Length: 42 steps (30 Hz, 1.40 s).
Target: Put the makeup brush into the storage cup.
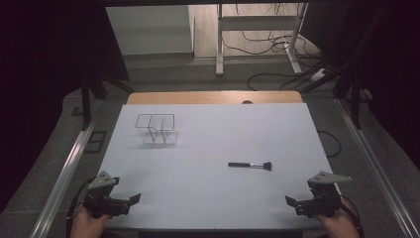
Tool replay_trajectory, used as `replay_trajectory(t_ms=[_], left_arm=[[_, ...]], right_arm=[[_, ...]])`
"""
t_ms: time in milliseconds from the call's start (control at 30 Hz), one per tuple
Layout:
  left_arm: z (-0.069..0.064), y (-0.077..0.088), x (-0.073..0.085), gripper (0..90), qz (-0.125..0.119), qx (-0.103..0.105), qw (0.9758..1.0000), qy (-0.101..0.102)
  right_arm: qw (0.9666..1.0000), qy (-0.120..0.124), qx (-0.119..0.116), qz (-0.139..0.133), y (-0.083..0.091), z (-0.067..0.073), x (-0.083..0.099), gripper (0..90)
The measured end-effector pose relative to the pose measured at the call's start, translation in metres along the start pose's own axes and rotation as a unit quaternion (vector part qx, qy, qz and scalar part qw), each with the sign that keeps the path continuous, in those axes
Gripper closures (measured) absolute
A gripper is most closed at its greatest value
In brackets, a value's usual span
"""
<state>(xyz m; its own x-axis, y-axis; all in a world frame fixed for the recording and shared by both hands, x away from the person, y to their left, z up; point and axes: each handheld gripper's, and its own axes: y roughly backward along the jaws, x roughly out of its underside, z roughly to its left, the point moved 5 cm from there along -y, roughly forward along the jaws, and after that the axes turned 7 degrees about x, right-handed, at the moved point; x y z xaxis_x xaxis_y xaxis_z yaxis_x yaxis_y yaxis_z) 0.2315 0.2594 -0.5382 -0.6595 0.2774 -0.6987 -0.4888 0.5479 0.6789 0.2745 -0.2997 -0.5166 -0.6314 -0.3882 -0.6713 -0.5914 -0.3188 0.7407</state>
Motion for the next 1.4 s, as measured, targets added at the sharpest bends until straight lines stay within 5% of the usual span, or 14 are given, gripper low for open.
replay_trajectory(t_ms=[667, 1400], left_arm=[[-0.004, 0.002, -0.004, 0.0, -0.002, -0.016, 0.9995, -0.028], [-0.004, 0.001, -0.004, 0.0, 0.0, -0.018, 0.9994, -0.028]], right_arm=[[1.0, -0.005, -0.004, -0.001, 0.0, 0.0, -0.002, 0.0], [1.0, 0.003, -0.003, -0.004, -0.002, 0.007, -0.013, 0.0]])
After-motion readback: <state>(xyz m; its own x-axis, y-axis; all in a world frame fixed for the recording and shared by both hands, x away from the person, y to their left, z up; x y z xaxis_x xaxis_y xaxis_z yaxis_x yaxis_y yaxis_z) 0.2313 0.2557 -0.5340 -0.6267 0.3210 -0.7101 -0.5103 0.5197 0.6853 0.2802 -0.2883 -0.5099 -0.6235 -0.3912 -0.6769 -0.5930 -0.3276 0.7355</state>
